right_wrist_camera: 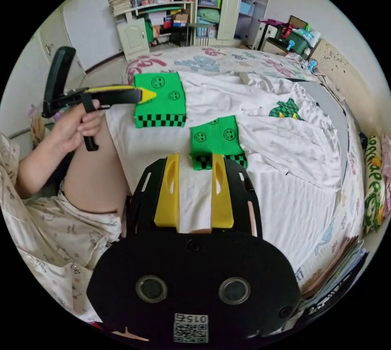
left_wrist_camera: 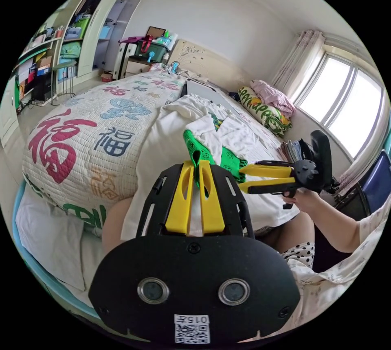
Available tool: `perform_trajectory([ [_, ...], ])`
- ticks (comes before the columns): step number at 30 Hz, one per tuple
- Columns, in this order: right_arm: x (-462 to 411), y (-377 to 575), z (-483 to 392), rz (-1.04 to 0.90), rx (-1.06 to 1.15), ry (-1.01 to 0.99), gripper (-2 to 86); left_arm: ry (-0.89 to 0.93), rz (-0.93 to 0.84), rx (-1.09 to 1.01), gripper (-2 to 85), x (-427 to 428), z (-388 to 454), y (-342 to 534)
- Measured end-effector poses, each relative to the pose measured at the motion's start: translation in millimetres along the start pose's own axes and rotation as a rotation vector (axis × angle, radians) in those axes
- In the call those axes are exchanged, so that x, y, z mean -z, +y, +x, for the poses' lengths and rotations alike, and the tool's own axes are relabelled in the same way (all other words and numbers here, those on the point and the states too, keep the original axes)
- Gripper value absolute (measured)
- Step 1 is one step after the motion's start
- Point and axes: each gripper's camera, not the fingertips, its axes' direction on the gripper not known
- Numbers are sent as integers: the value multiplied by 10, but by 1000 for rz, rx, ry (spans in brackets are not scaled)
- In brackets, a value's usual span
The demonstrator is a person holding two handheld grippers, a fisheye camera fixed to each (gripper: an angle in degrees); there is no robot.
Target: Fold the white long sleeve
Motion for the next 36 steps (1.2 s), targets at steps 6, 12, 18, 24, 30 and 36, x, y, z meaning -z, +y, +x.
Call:
perform_trajectory([
  [6, -264, -421, 146, 7, -13, -14, 60, 41, -24, 16, -3, -201, -98, 149],
  [12, 288, -626, 1810, 88, -324, -182, 7, 191, -35, -156, 0, -249, -108, -666],
  [18, 2185, 508, 4567, 341, -1018, 420, 21, -458, 256, -29, 34, 314, -1196, -2308],
  [24, 2134, 600, 4904, 282, -1092, 525, 83, -262, 236, 65, 91, -65, -1254, -2426],
  [30, 927, -611, 4700, 278, -835, 222, 31, -108, 16, -218, 73, -1908, -325, -2642],
  [36, 127, -1988, 4884, 250, -730, 31, -8, -43, -113, -218, 41, -3669, 116, -3415],
])
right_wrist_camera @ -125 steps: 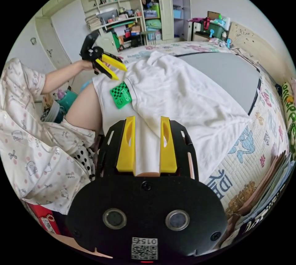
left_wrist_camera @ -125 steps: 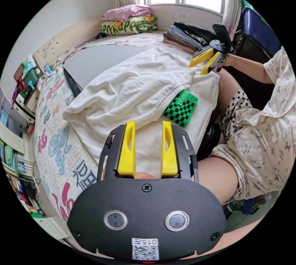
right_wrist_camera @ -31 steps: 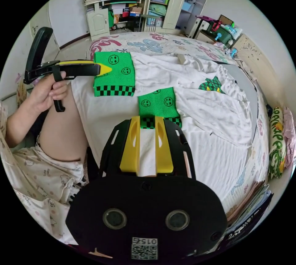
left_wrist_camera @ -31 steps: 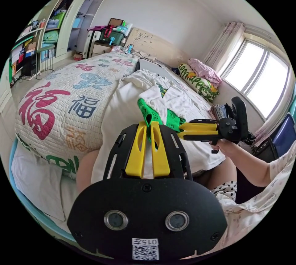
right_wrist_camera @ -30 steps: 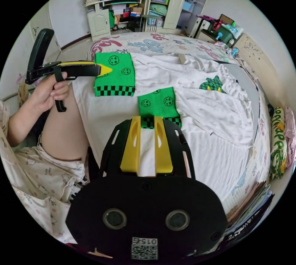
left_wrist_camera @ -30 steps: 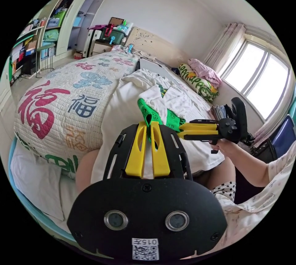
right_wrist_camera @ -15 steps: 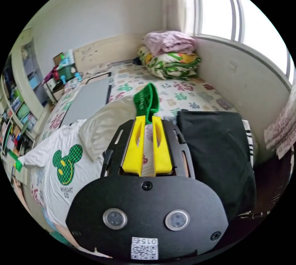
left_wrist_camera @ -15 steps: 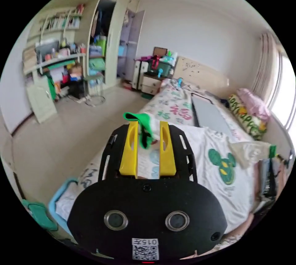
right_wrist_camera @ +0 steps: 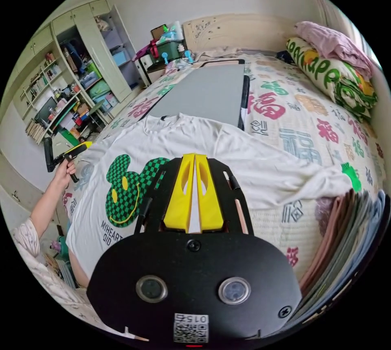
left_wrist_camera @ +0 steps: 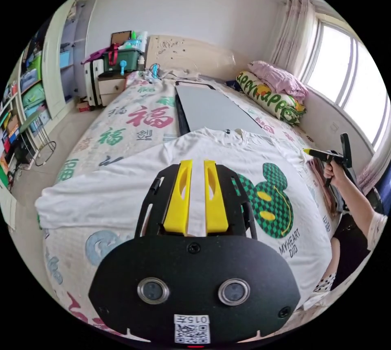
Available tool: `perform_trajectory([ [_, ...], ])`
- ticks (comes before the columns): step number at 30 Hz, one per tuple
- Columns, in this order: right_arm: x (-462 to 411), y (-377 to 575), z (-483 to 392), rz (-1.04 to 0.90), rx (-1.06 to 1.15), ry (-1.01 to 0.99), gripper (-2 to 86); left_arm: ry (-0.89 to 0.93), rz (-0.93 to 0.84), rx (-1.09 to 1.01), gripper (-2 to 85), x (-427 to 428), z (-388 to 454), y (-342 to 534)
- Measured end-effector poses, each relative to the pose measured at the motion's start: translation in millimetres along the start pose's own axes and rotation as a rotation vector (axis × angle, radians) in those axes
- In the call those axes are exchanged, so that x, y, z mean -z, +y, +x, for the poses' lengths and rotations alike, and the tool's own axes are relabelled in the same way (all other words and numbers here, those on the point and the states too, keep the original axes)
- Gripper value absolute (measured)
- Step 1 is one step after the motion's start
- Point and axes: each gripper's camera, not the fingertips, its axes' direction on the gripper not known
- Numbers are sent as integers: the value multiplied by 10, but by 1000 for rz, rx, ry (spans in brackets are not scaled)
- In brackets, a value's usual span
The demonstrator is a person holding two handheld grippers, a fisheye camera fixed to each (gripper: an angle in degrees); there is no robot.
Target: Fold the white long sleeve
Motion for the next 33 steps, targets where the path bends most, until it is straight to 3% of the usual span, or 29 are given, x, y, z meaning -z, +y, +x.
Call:
perform_trajectory([
  [8, -1148, -959, -368, -139, -50, 82, -10, -59, -153, 35, 11, -1706, 200, -923],
  [21, -1416, -1567, -870, -169, 65, 512, -9, -101, -225, -41, 1, -2712, 469, -1614],
  [27, -573, -1522, -827, -157, -33, 396, -10, -205, -229, -71, 10, -2466, 682, -1525],
  [30, 567, -982, -989, -16, 68, 228, -9, -255, -107, -160, 20, -1695, 785, -1109],
  [33, 2025, 69, -1262, 144, 197, 166, -5, -137, 12, -193, 35, -596, 719, -310],
])
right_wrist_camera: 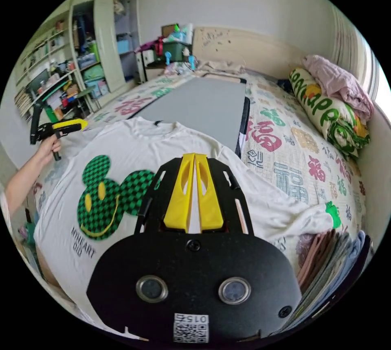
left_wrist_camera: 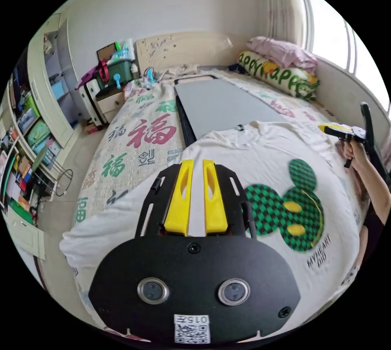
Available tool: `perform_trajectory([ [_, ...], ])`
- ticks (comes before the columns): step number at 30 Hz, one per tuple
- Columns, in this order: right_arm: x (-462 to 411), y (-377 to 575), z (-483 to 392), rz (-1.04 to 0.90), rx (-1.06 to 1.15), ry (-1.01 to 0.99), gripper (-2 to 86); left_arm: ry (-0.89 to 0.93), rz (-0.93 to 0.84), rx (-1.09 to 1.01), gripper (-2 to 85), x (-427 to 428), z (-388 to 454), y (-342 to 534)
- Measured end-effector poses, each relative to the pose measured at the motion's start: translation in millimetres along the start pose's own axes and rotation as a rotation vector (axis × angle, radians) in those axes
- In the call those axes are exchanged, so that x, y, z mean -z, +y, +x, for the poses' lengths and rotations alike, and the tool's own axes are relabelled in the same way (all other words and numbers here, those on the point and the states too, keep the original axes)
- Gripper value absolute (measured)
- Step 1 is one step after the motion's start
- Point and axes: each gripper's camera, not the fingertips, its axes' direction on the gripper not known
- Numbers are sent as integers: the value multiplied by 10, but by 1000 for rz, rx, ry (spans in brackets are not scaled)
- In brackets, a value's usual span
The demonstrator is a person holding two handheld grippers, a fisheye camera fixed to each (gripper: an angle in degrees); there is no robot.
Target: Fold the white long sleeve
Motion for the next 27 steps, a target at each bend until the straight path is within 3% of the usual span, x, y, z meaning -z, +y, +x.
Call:
perform_trajectory([
  [3, 1511, 1025, -146, 95, 25, 9, 15, 81, 45, 90, 54, 1022, -139, 1134],
  [5, 2315, 1773, -115, 20, -51, -25, 54, 114, -62, 208, 80, 1523, -199, 2115],
  [11, 3357, 3208, 329, -153, -454, -264, 89, 148, -190, 480, 116, 2184, -124, 4122],
  [16, 3862, 3449, 524, -182, -596, -331, 117, 259, -218, 520, 120, 2202, -32, 4581],
  [19, 4091, 3367, 532, -222, -577, -355, 126, 211, -254, 519, 124, 2125, 3, 4709],
  [27, 4624, 3273, 742, -271, -622, -418, 102, 346, -335, 516, 89, 1860, -77, 4849],
])
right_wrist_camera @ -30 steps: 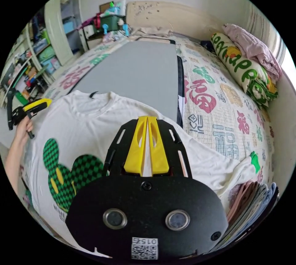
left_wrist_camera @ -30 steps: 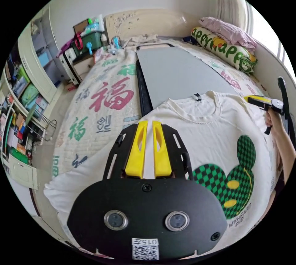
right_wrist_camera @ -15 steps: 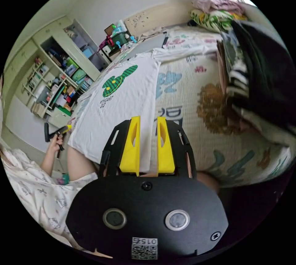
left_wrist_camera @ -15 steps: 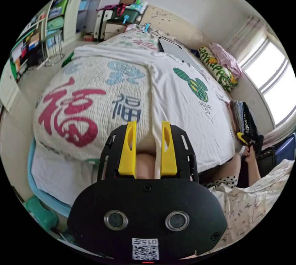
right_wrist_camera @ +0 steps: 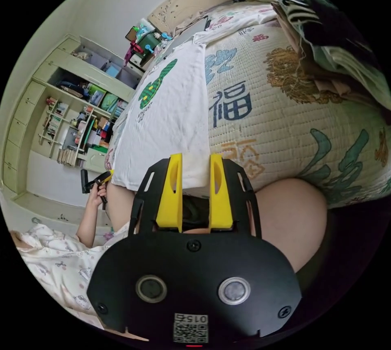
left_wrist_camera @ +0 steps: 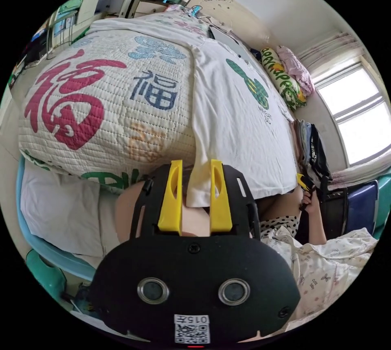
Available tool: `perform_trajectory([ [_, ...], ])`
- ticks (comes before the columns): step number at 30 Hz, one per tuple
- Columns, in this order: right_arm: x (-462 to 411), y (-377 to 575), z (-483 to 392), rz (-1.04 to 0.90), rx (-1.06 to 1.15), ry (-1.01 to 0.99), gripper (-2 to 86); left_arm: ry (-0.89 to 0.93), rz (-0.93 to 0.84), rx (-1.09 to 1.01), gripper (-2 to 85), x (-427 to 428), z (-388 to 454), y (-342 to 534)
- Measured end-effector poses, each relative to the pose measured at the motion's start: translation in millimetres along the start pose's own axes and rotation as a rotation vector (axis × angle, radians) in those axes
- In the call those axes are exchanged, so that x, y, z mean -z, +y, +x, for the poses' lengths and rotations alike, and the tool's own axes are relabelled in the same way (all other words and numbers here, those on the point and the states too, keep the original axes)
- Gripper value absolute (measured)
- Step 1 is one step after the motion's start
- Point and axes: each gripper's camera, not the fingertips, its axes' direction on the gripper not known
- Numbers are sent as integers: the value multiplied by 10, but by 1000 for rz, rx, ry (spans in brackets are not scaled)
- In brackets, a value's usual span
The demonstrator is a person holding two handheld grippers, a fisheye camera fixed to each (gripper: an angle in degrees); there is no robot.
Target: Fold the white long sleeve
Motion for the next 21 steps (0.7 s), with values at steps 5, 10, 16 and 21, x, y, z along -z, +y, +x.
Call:
perform_trajectory([
  [5, 448, 37, 50, 10, -40, -92, 55, 82, 8, 19, 22, 47, -177, 90],
  [10, 840, 90, -2, 53, -39, -103, 11, 71, 55, 16, 7, 231, -169, 211],
  [16, 1236, 144, -60, 86, -36, 8, 1, -7, 129, 12, 3, 509, -24, 352],
  [21, 1207, 112, 6, 43, -72, 14, 0, -107, 35, -13, 4, 408, 170, 219],
])
